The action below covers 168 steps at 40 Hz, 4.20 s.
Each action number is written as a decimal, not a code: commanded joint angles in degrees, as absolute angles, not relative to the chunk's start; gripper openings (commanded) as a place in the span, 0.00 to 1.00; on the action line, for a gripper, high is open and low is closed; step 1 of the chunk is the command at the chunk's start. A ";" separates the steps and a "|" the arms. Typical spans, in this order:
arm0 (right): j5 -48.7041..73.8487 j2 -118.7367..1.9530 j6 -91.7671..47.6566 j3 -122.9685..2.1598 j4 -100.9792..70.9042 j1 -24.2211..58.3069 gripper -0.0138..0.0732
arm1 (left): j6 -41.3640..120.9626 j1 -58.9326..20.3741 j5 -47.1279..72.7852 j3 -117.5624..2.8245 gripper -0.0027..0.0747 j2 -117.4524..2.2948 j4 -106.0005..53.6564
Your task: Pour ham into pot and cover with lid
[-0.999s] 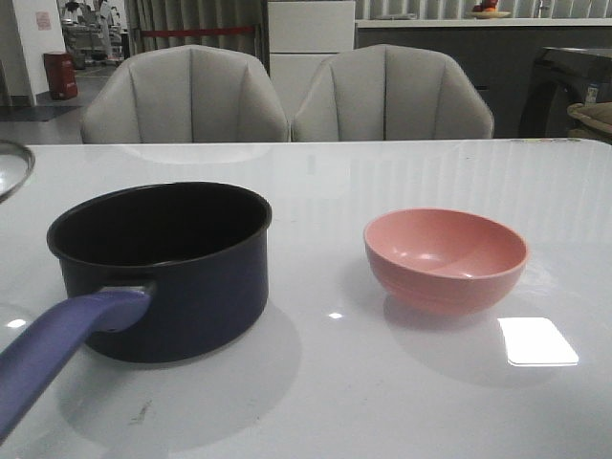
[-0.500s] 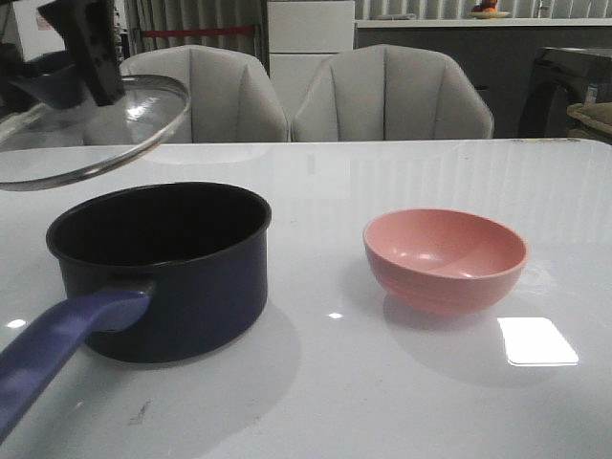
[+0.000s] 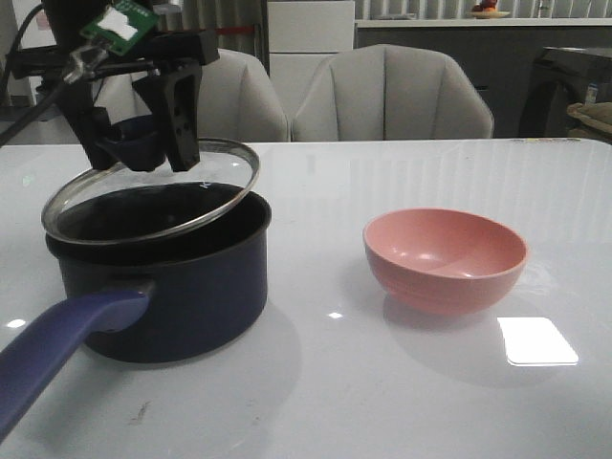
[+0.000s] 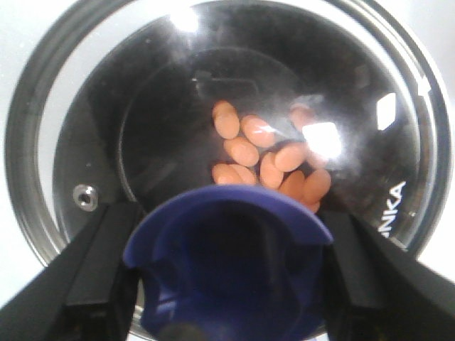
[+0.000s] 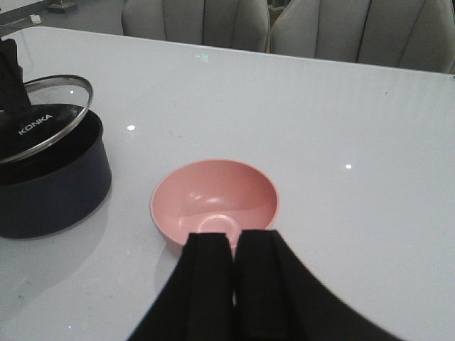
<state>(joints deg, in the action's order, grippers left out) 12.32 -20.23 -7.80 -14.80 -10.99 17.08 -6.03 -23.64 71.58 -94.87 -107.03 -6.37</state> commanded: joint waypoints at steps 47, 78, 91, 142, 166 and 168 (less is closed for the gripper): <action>8.15 -20.46 -8.33 -16.48 -11.13 17.06 0.33 | -5.45 -26.57 73.81 -96.78 0.80 -104.97 -7.93; 8.15 -20.46 -8.33 -16.48 -11.13 17.06 0.33 | -5.45 -25.46 63.44 -81.95 0.76 -72.75 1.36; 8.15 -20.46 -8.33 -16.48 -11.13 17.06 0.33 | -5.45 -25.46 44.15 -55.11 0.61 -43.80 4.53; 8.15 -20.46 -8.33 -16.48 -11.13 17.06 0.33 | -5.45 -25.46 27.79 -26.99 0.18 -12.02 5.88; 8.15 -20.46 -8.33 -16.48 -11.13 17.06 0.33 | -5.45 -2.63 -3.48 -4.74 0.18 -4.78 5.65; 8.15 -20.46 -8.33 -16.48 -11.13 17.06 0.33 | -5.45 -2.12 -4.62 -3.27 0.18 -3.67 4.65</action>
